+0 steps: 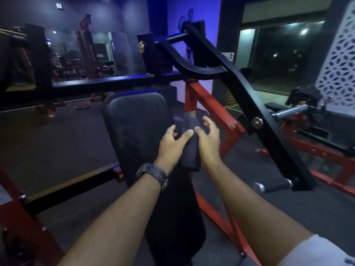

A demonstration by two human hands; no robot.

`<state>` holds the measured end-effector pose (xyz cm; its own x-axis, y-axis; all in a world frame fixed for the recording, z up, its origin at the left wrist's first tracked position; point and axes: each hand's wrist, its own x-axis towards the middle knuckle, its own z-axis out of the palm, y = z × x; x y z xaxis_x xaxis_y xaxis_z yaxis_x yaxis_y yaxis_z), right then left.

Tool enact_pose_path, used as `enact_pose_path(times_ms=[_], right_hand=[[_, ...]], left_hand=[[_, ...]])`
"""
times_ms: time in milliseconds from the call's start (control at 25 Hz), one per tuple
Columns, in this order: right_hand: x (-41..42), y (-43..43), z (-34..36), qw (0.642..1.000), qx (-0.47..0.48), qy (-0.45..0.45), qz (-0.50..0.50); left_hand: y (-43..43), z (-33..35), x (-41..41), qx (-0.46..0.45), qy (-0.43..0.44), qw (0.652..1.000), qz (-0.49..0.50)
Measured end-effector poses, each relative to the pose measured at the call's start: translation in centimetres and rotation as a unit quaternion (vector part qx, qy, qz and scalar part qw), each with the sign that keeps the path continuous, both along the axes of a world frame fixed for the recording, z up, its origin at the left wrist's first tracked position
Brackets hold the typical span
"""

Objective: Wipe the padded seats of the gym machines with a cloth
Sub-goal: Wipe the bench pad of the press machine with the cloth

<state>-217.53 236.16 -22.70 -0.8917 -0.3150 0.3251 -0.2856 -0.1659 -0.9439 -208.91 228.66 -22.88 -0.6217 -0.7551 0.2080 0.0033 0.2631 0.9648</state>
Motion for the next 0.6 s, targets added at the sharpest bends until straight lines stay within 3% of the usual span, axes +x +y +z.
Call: enact_pose_path(times_ms=[280,600], right_hand=[[-0.8,9.0,-1.4,0.994,-0.014,-0.104,-0.025],[3.2,19.9,-1.0,0.997,-0.025,0.010,-0.073]], left_hand=[[6.5,0.6,-1.3,-0.016,-0.015,0.997,-0.079],[16.3,-0.5,1.0,0.004,0.026,0.988,-0.151]])
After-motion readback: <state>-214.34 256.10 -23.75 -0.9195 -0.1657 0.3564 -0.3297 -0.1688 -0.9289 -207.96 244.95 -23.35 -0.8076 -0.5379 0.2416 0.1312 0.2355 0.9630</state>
